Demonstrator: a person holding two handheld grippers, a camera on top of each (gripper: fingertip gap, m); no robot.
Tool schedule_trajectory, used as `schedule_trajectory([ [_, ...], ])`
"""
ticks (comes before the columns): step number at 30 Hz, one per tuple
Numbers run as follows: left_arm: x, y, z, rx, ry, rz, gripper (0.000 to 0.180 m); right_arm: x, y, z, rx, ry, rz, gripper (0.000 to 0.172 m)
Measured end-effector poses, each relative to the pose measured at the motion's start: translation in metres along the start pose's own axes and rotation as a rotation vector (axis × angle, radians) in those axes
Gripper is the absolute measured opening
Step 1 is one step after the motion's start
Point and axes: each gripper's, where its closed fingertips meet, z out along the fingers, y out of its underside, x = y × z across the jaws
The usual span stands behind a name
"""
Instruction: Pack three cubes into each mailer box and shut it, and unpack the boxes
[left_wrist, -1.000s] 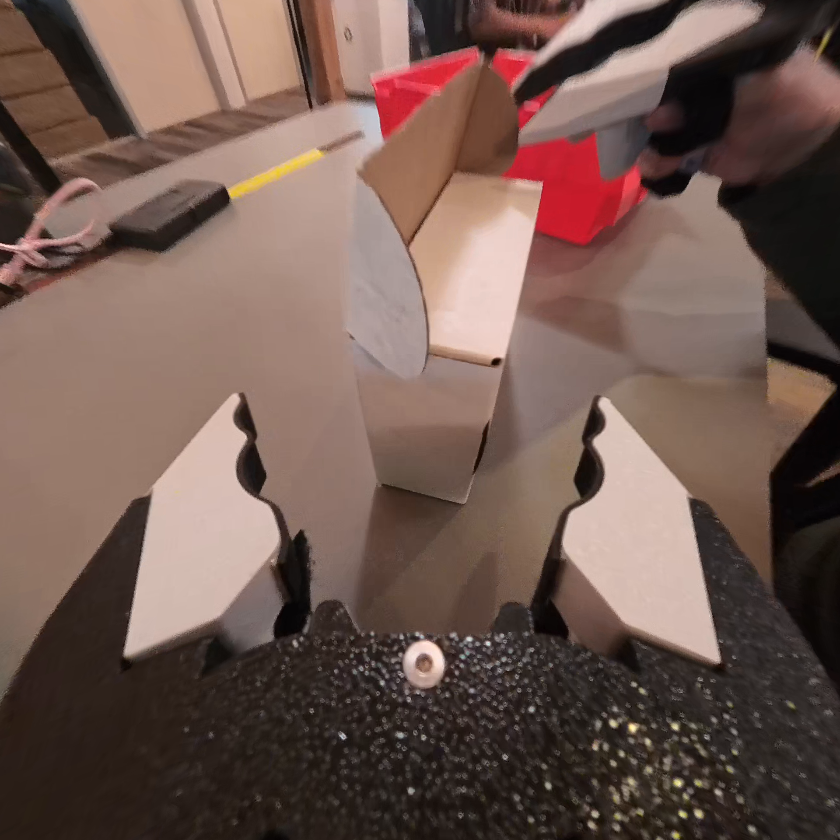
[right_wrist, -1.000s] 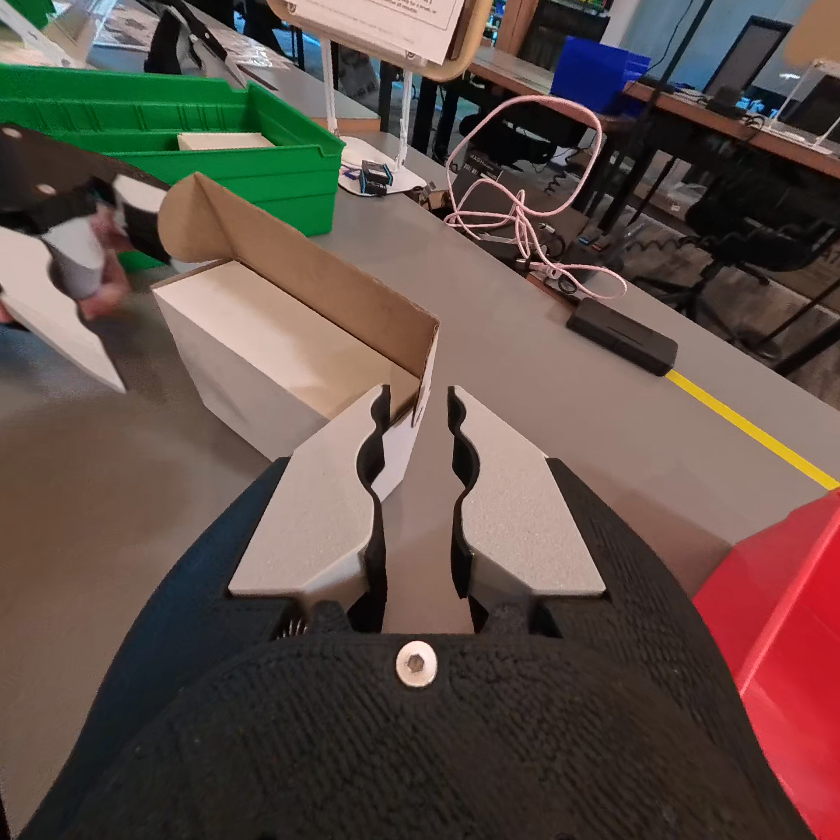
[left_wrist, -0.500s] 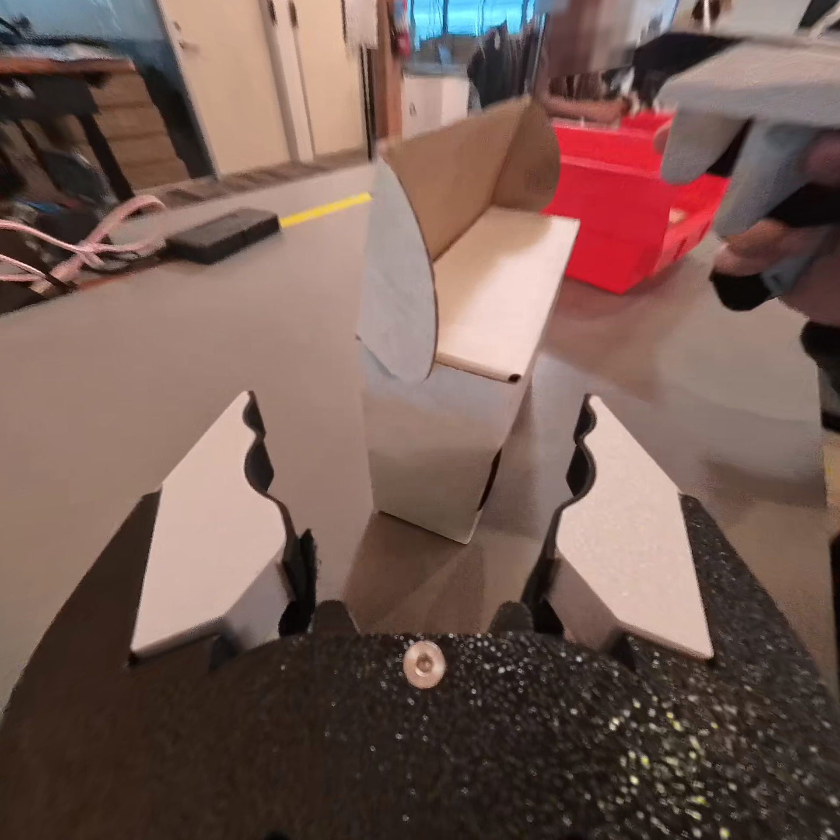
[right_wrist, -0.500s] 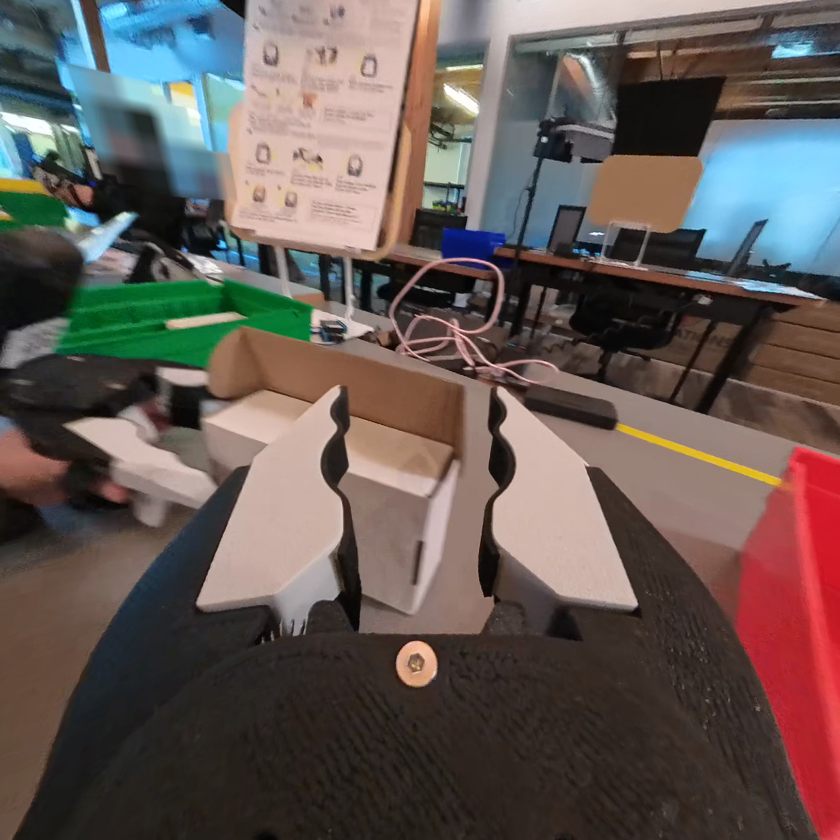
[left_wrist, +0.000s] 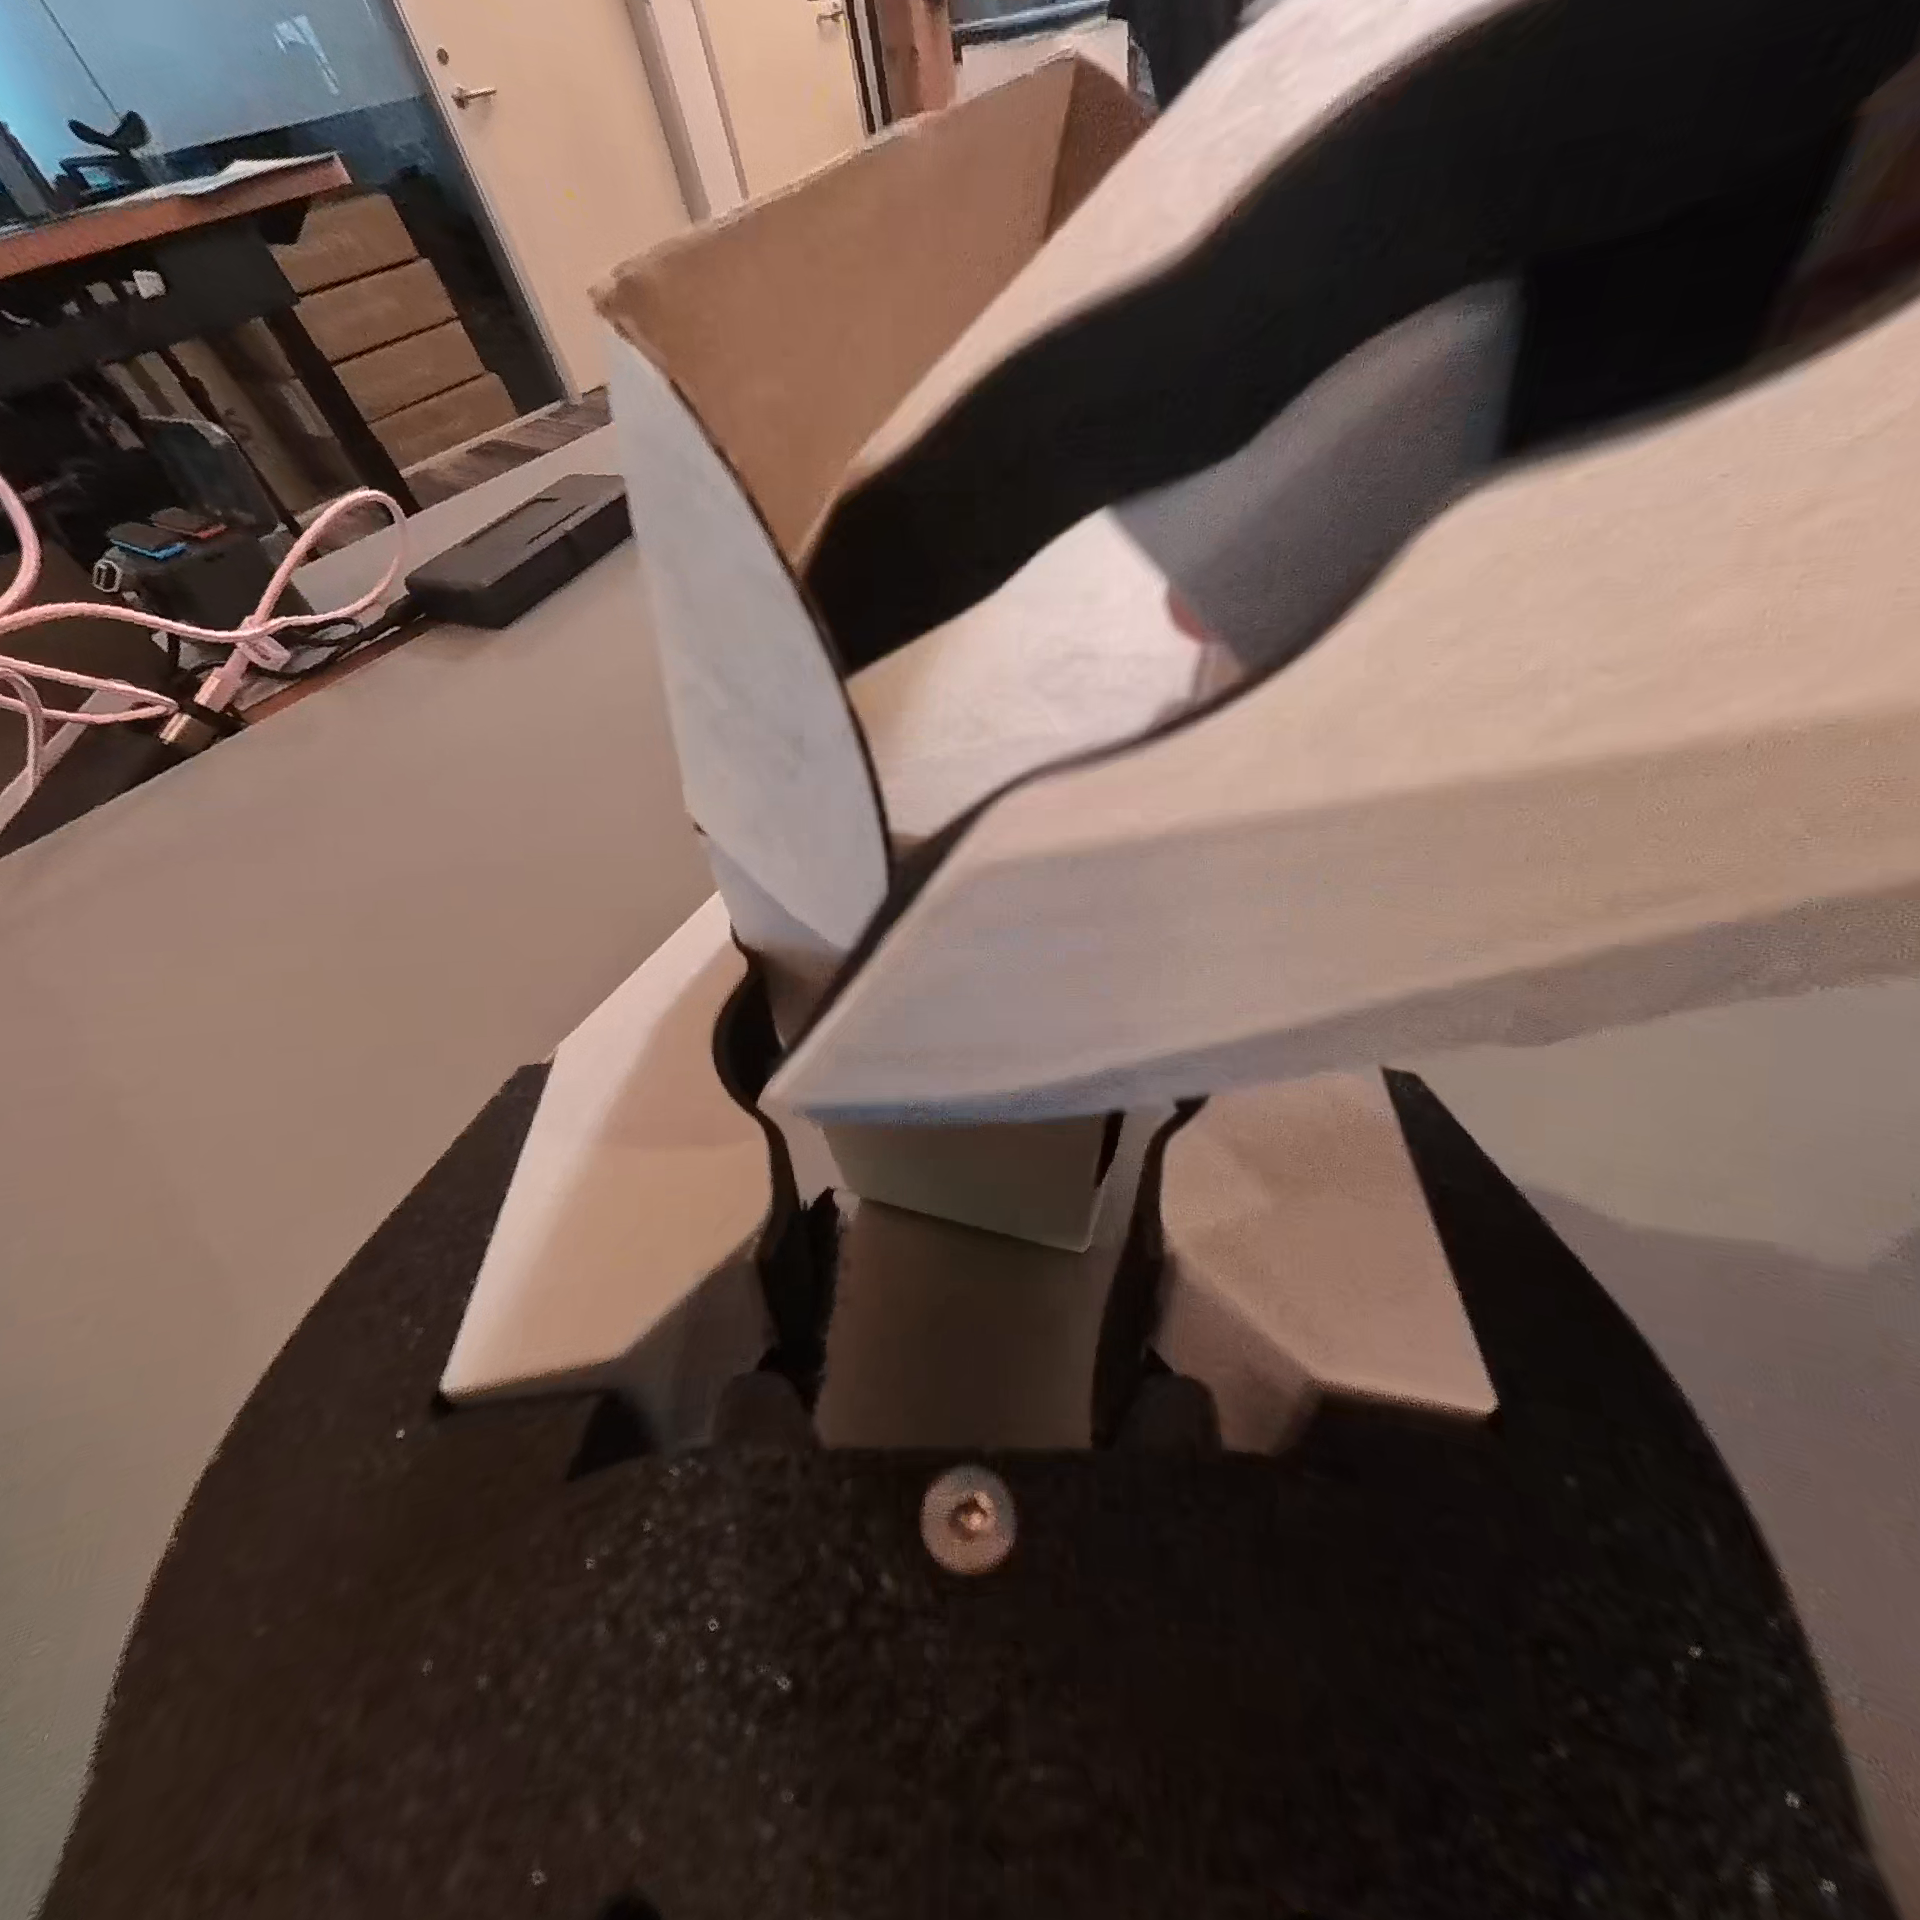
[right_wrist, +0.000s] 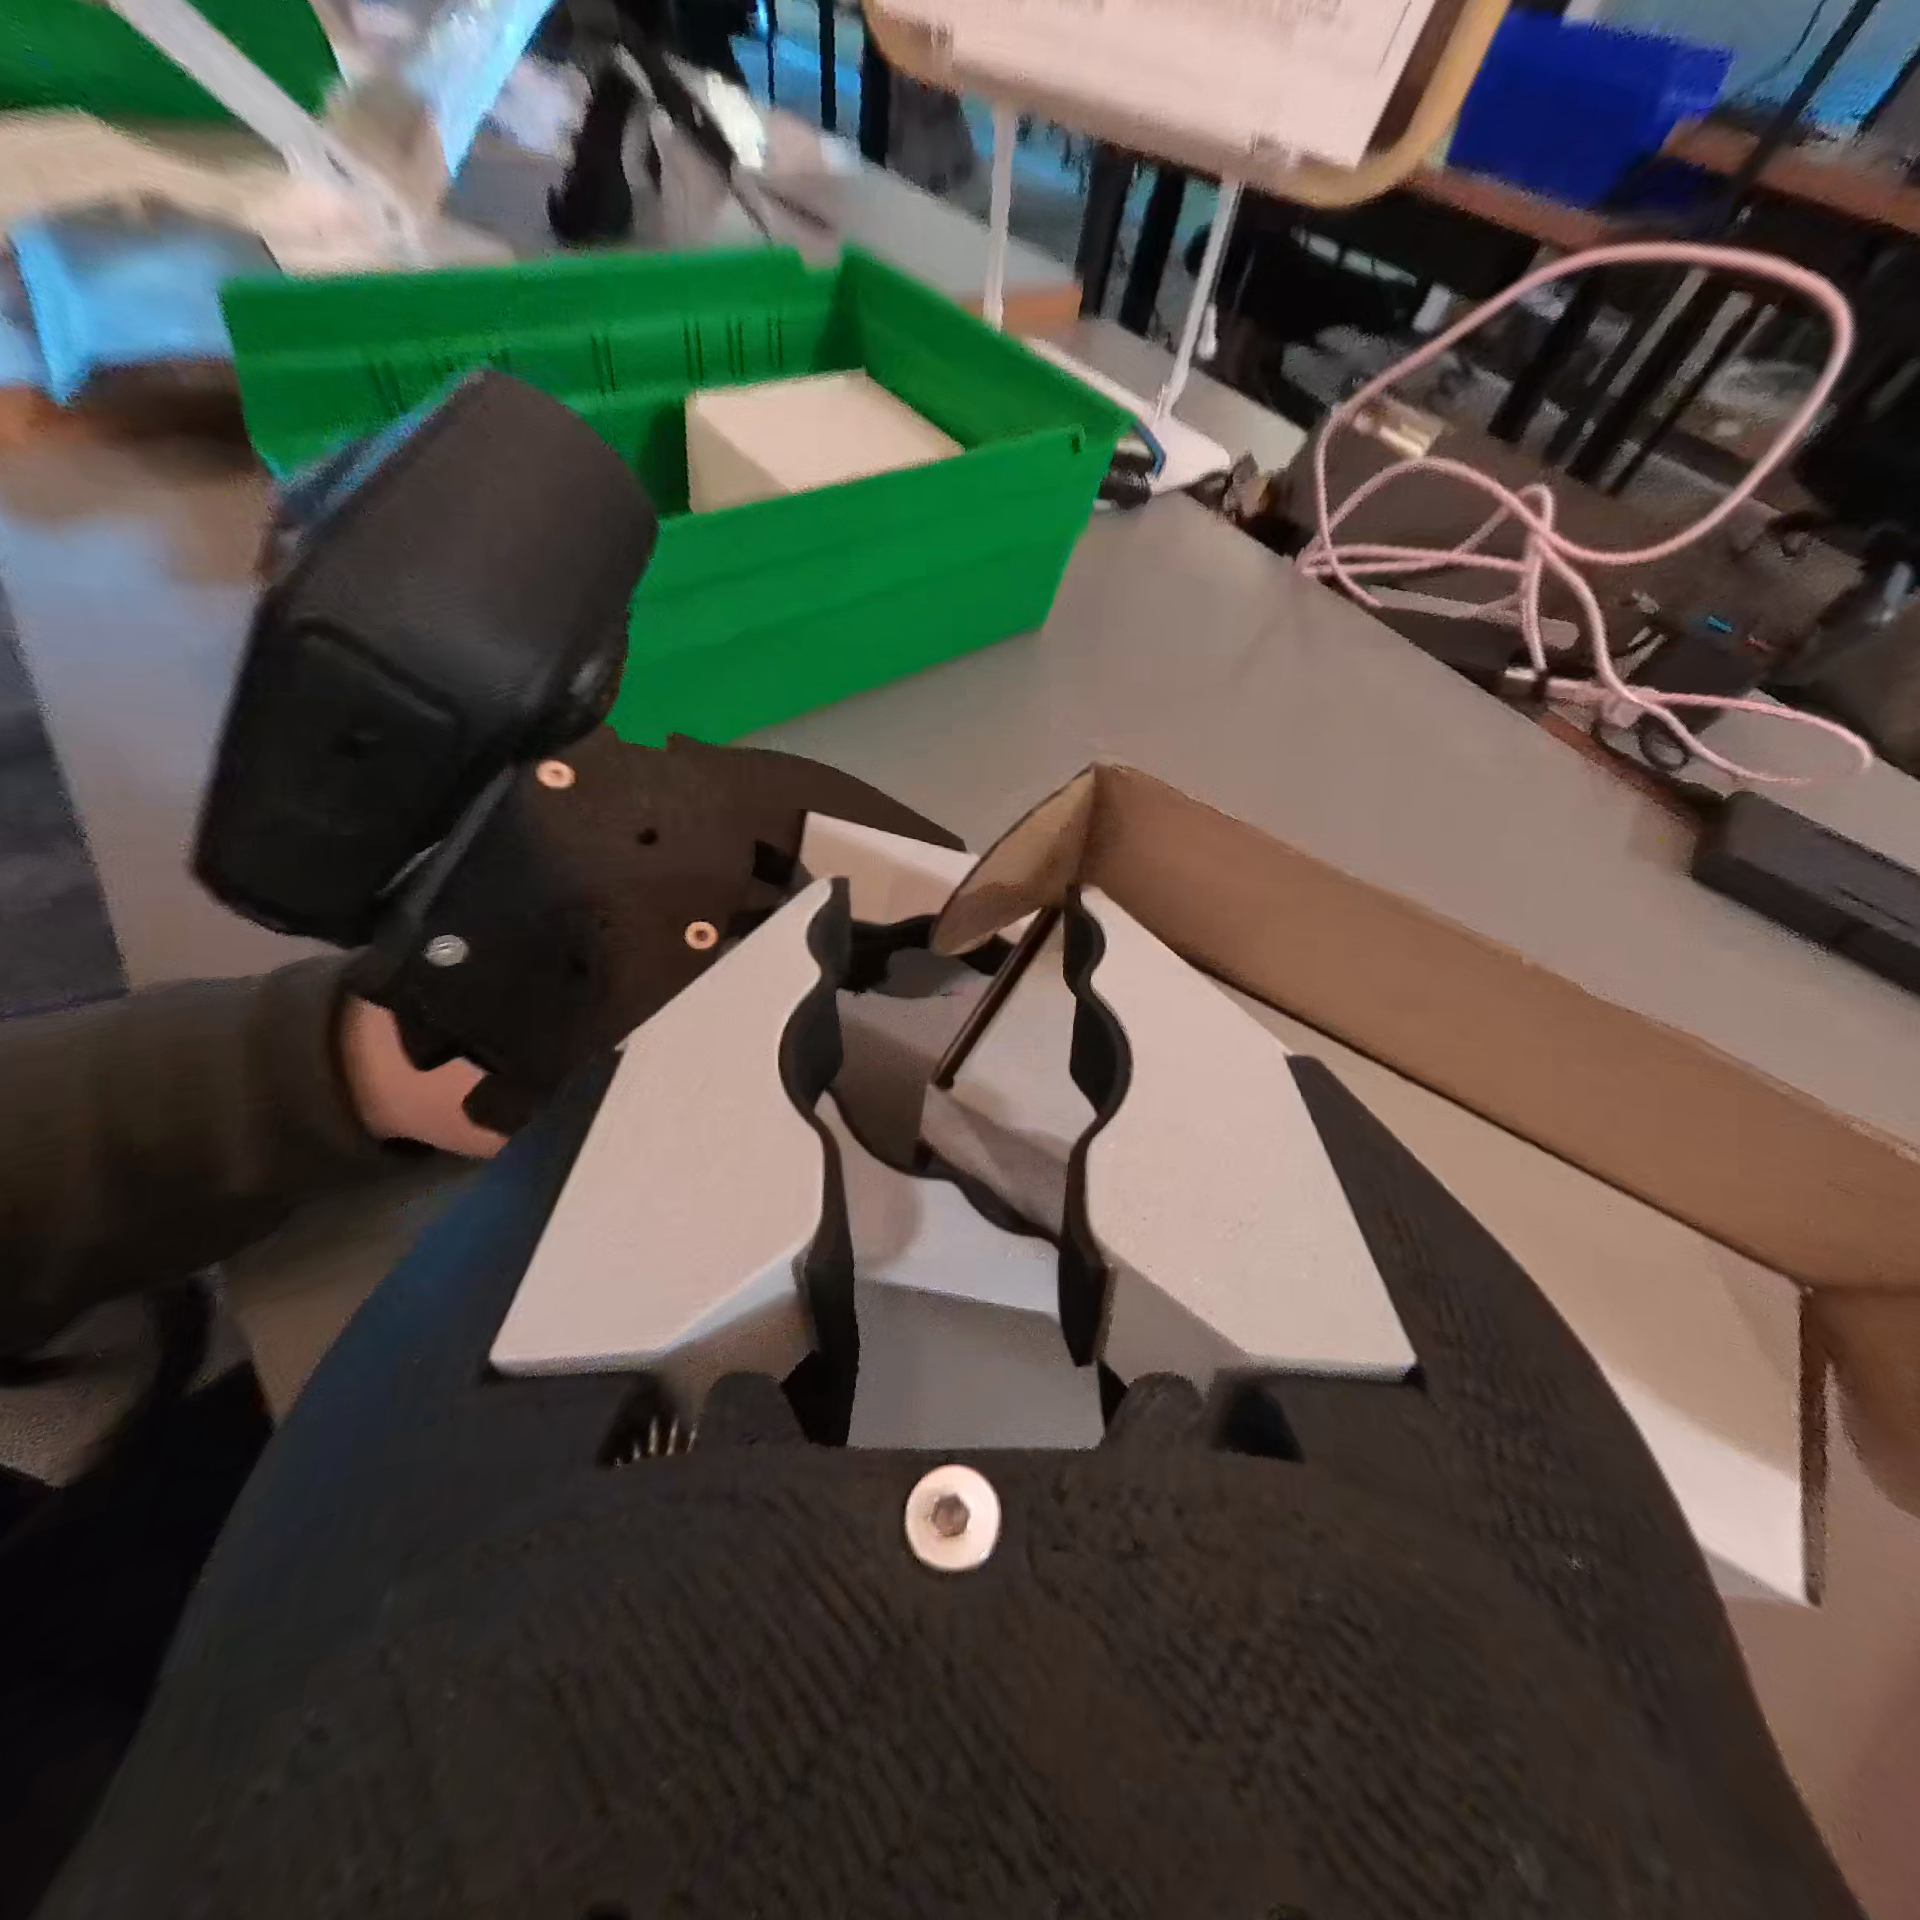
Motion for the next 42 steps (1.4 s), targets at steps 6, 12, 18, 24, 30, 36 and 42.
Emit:
schedule_trajectory([
  [6,-0.001,0.0,-0.001,0.0,0.006,-0.016,0.071,0.015,-0.009,0.0,0.01,0.083,-0.051,0.014],
  [12,-0.002,0.002,0.0,-0.01,0.013,-0.046,0.07,0.021,-0.005,-0.001,-0.001,0.022,0.042,0.002],
  [18,-0.003,0.002,0.0,-0.012,0.011,-0.056,0.07,0.017,0.0,-0.001,-0.004,0.0,0.08,0.003],
  [24,-0.003,0.002,0.0,-0.013,0.01,-0.061,0.07,0.012,0.009,0.001,-0.022,0.01,0.059,0.004],
  [30,-0.003,0.002,0.0,-0.013,0.011,-0.063,0.069,0.007,0.007,-0.005,0.008,-0.01,0.048,0.027],
  [36,-0.003,0.002,0.0,-0.014,0.013,-0.065,0.07,0.104,-0.01,-0.08,0.195,0.283,0.071,0.028],
  [42,-0.003,0.002,0.0,-0.015,0.014,-0.07,0.07,0.16,0.052,-0.071,-0.061,0.225,0.228,0.035],
])
